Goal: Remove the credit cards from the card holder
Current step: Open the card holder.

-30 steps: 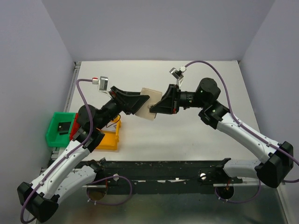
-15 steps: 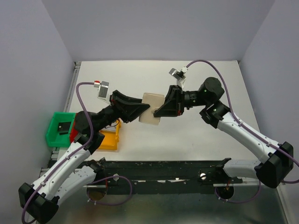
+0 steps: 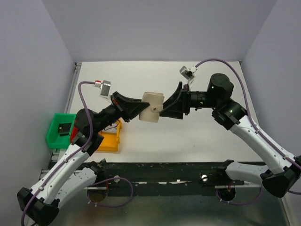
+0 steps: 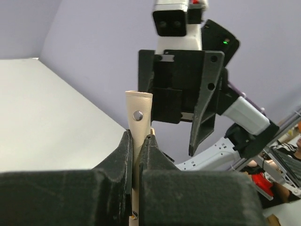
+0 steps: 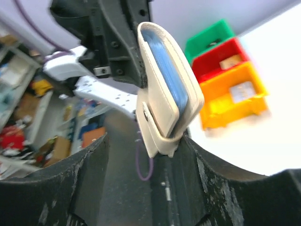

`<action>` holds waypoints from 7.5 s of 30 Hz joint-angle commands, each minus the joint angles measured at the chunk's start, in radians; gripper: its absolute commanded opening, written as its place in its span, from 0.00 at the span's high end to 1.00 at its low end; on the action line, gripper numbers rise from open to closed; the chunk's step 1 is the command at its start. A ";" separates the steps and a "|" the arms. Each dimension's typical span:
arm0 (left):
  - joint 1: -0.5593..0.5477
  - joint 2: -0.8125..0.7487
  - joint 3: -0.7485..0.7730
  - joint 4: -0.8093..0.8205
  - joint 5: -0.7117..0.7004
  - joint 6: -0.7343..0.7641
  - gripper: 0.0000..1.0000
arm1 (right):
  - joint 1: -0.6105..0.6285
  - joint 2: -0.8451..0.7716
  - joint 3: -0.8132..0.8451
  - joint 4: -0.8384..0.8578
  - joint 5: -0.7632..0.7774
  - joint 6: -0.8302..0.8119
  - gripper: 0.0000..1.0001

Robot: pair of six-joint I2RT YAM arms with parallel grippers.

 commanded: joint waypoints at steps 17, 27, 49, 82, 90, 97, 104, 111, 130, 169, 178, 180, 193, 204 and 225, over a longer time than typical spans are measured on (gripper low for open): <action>-0.168 0.215 0.409 -0.824 -0.717 0.037 1.00 | 0.446 0.188 0.428 -0.724 1.456 -0.415 0.38; -0.237 0.257 0.426 -0.838 -0.792 0.003 1.00 | 0.465 0.270 0.470 -0.706 1.482 -0.377 0.38; -0.259 0.245 0.377 -0.743 -0.765 0.006 1.00 | 0.476 0.339 0.504 -0.709 1.447 -0.332 0.39; -0.271 0.197 0.353 -0.724 -0.780 0.009 1.00 | 0.476 0.474 0.590 -0.896 1.505 -0.312 0.75; -0.271 0.188 0.349 -0.724 -0.785 0.012 1.00 | 0.476 0.472 0.590 -0.896 1.507 -0.314 1.00; -0.273 0.186 0.353 -0.736 -0.803 0.018 1.00 | 0.473 0.446 0.571 -0.902 1.542 -0.314 1.00; -0.271 0.183 0.351 -0.741 -0.812 0.019 1.00 | 0.457 0.425 0.553 -0.907 1.548 -0.309 1.00; -0.271 0.189 0.351 -0.752 -0.819 0.017 1.00 | 0.454 0.408 0.539 -0.907 1.557 -0.297 1.00; 0.123 0.120 -0.049 -0.050 -0.018 -0.004 1.00 | 0.285 0.086 0.223 -0.659 1.370 -0.269 0.94; 0.198 0.551 0.081 1.137 0.524 -0.638 1.00 | 0.071 -0.212 -0.096 -0.212 0.618 -0.302 0.23; 0.177 0.547 0.107 1.137 0.525 -0.641 1.00 | 0.045 -0.167 -0.088 -0.180 0.559 -0.276 0.24; 0.165 0.545 0.113 1.137 0.527 -0.638 1.00 | 0.032 -0.166 -0.098 -0.155 0.528 -0.259 0.24; 0.131 0.550 0.138 1.137 0.522 -0.618 1.00 | -0.069 -0.197 -0.205 0.043 0.347 -0.102 0.25; 0.132 0.545 0.139 1.137 0.524 -0.613 1.00 | -0.080 -0.215 -0.236 0.056 0.327 -0.090 0.24; 0.132 0.532 0.142 1.137 0.519 -0.612 1.00 | -0.098 -0.209 -0.234 0.015 0.295 -0.127 0.25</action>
